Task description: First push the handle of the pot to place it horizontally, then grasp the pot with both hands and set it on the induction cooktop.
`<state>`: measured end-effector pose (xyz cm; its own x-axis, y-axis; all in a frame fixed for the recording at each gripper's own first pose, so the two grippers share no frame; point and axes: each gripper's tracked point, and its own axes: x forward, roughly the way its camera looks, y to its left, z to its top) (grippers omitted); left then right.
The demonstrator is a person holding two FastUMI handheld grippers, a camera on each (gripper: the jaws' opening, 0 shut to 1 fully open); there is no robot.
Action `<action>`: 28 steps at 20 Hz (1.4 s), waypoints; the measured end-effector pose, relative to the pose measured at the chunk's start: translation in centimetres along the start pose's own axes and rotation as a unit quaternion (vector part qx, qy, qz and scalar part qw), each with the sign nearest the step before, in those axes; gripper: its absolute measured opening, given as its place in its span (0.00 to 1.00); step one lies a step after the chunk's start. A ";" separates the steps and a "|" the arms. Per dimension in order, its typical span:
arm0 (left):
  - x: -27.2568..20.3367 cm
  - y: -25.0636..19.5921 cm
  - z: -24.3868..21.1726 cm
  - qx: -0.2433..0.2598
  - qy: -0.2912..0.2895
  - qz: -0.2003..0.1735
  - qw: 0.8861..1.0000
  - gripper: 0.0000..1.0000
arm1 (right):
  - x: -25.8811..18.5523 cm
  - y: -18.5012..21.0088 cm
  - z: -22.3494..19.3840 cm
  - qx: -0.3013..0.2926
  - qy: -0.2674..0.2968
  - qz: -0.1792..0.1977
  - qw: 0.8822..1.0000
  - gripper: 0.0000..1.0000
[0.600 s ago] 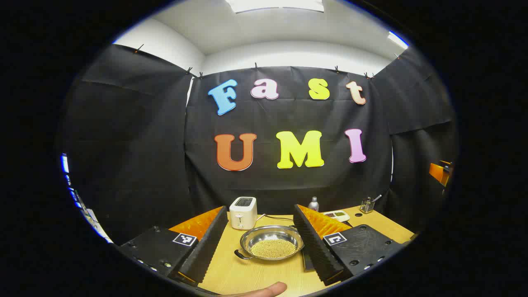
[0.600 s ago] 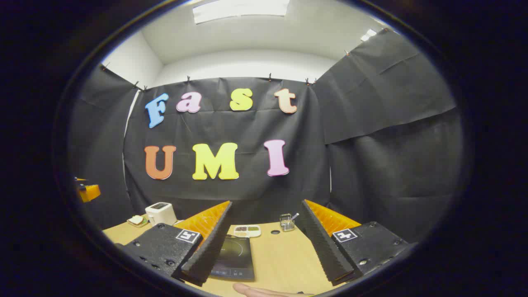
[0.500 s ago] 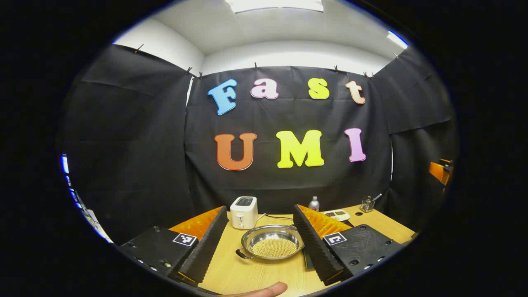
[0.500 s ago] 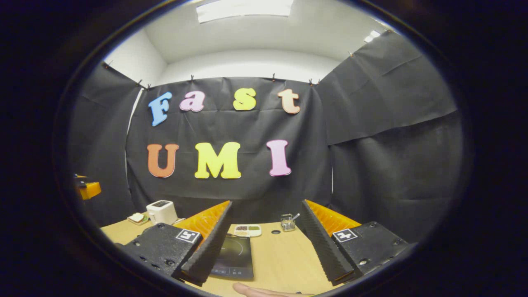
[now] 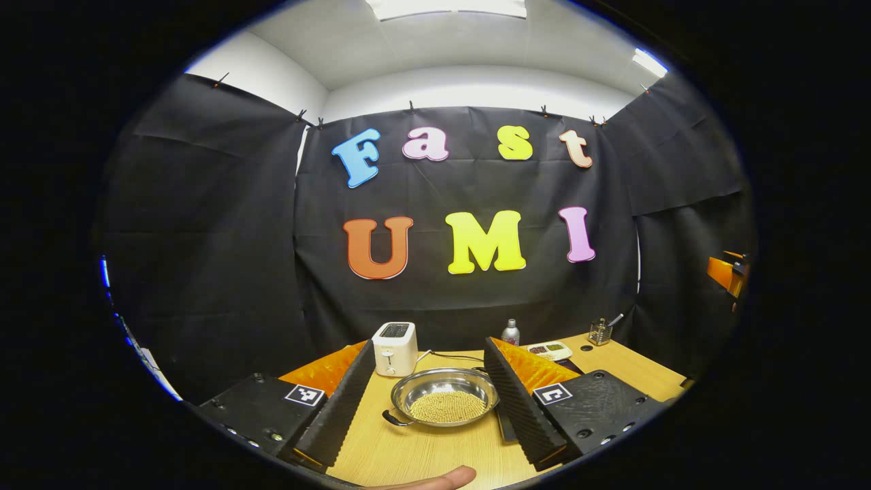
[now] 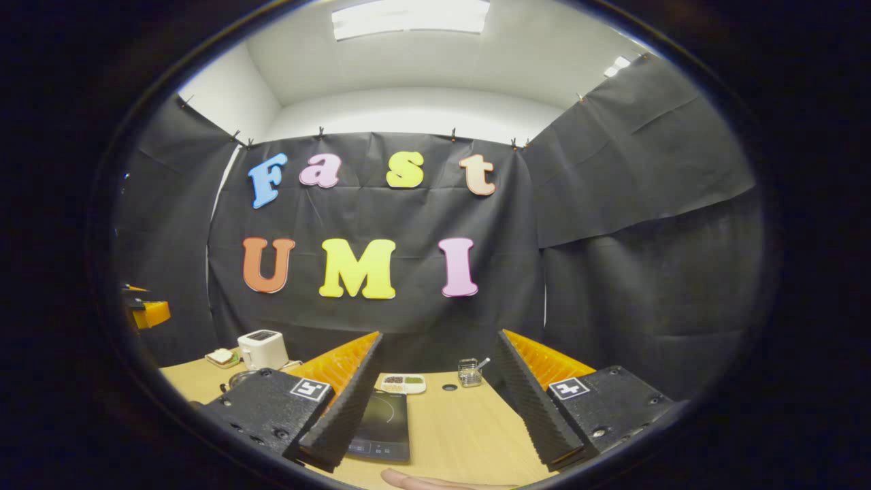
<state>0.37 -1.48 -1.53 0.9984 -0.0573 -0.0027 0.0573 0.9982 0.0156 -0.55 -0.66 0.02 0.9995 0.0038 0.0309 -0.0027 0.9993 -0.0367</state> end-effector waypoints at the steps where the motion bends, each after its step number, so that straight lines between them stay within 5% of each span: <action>1: 0.1 -0.2 -0.1 0.000 0.000 -0.003 1.000 0.96 | 0.0 0.0 -0.2 0.001 0.002 0.000 1.000 0.98; 6: 1.1 -0.5 -2.0 -0.001 0.019 -0.007 1.000 0.96 | 0.2 0.2 -1.2 0.000 0.011 0.003 1.000 0.98; 10: 2.8 -0.6 -4.7 0.002 0.052 -0.024 0.998 0.84 | 0.4 0.3 -1.7 0.000 0.017 0.004 1.000 0.98; 13: 3.9 -0.5 -7.6 -0.002 0.094 -0.029 0.995 0.56 | 0.3 0.4 -1.8 -0.003 0.018 0.004 1.000 0.98; 14: 4.2 -0.5 -8.6 -0.004 0.107 -0.027 0.994 0.59 | 0.2 0.3 -1.8 -0.003 0.018 0.004 1.000 0.98; 15: 4.7 -0.3 -9.7 -0.005 0.125 -0.030 0.992 0.37 | 0.2 0.3 -1.8 -0.003 0.018 0.004 1.000 0.98; 16: 5.1 -0.5 -11.0 -0.003 0.141 -0.039 0.989 0.40 | 0.3 0.4 -1.9 -0.003 0.019 0.003 1.000 0.98; 21: 6.7 0.7 -16.8 -0.011 0.218 -0.035 0.975 0.01 | 0.5 0.7 -2.5 -0.012 0.024 0.008 1.000 0.98; 28: 7.7 1.3 -23.5 -0.025 0.307 -0.039 0.951 0.00 | 1.3 0.9 -4.0 -0.018 0.037 0.011 0.999 0.98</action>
<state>8.14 -0.25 -25.00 0.8011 -0.1266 -0.5850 0.1155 0.9917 -0.0564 0.87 0.13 -3.96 0.9988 0.0208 -0.0437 -0.0239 0.9971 -0.0724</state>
